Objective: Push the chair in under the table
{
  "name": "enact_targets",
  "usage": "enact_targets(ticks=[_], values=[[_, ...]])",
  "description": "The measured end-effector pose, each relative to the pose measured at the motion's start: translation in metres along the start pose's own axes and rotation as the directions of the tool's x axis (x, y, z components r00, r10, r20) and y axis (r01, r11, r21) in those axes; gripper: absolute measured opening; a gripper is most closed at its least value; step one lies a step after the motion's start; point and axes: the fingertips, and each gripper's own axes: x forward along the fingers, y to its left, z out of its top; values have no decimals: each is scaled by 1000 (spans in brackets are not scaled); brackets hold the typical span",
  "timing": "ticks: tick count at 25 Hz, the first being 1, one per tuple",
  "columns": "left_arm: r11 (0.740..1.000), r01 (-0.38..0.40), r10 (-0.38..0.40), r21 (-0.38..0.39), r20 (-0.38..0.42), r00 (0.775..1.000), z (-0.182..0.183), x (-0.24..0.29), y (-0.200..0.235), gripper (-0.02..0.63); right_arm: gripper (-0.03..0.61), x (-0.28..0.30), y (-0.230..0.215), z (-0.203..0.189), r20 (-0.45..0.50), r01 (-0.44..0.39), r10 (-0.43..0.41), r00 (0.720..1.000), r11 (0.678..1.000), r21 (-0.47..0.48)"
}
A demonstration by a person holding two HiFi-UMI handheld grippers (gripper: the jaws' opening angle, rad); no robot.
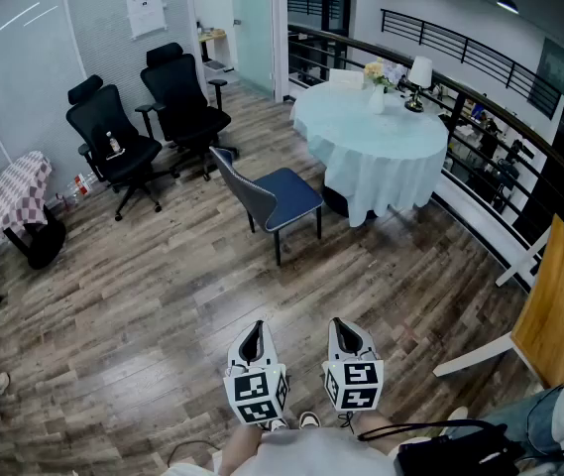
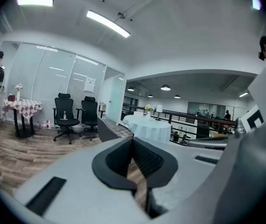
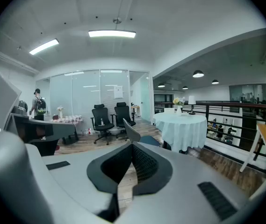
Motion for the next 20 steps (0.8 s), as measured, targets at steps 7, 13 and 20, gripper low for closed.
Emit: enact_targets(ticks=[7,13,20], values=[[1000,-12,12,-28,-8,1000,-5,-2,10,2,15,-5,3,-6,-12,12,-12,1000,1000,-3],[999,5,-6,-43,-15,1000,-7,3,18,3,17,-8,2,-9,-14,38,-38,999,999,32],[998,52,-53,-29,-34,998,-13,7,30,2,17,-5,6,-15,-27,99,-98,995,994,54]])
